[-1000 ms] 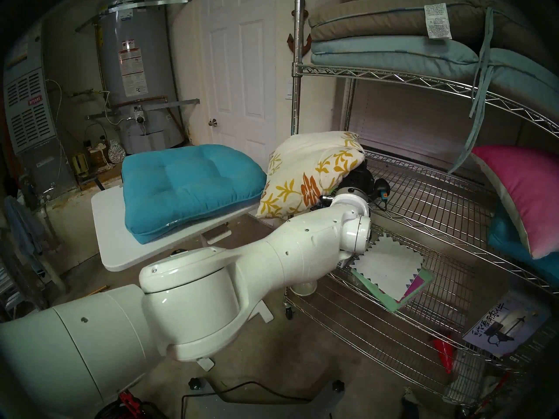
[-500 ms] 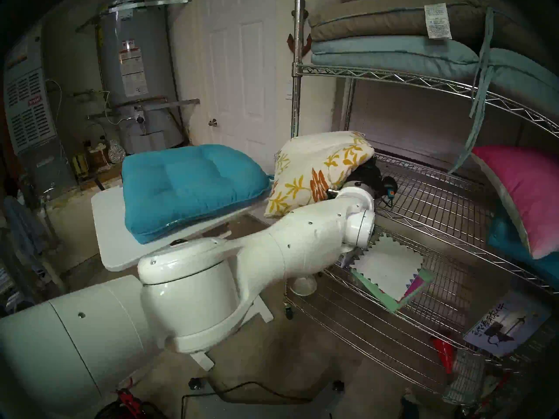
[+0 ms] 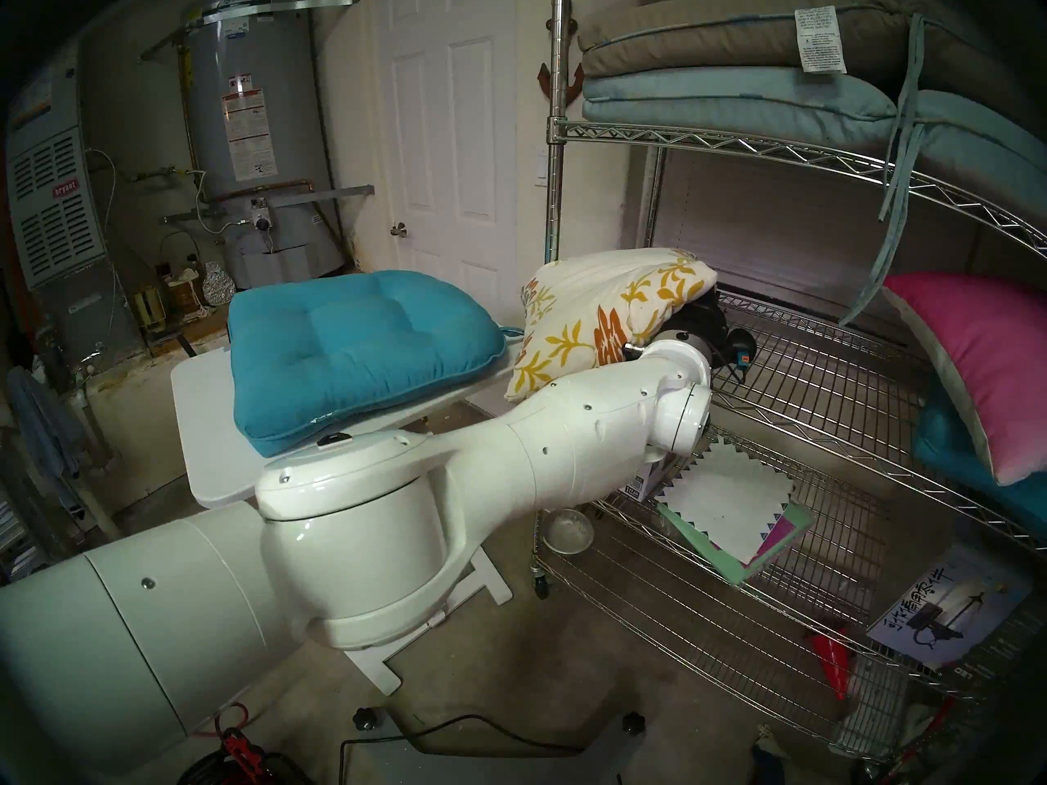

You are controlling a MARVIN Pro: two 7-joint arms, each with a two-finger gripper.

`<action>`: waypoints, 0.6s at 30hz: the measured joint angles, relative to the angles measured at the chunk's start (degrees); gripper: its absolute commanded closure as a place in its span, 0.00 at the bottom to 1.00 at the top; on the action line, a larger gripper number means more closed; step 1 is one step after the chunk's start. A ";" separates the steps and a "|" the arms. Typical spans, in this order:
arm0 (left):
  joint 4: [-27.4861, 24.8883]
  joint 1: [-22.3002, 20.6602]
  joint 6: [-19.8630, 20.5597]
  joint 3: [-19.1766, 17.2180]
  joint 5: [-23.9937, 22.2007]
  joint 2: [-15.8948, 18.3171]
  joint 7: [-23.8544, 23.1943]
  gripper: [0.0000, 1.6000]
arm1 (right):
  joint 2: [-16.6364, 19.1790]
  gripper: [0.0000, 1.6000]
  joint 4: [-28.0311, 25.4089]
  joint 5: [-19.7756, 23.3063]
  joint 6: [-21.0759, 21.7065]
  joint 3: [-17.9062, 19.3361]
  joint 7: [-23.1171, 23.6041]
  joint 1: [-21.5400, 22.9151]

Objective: Put cushion on the shelf

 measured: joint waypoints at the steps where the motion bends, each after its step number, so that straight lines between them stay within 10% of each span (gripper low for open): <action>1: 0.02 -0.09 -0.03 0.02 0.00 0.00 -0.15 1.00 | 0.00 0.00 0.00 0.00 0.00 0.00 0.00 0.00; 18: 1.29 -2.64 -1.45 0.20 0.10 -0.18 -4.23 1.00 | 0.01 0.00 0.00 -0.02 0.00 0.00 0.00 0.00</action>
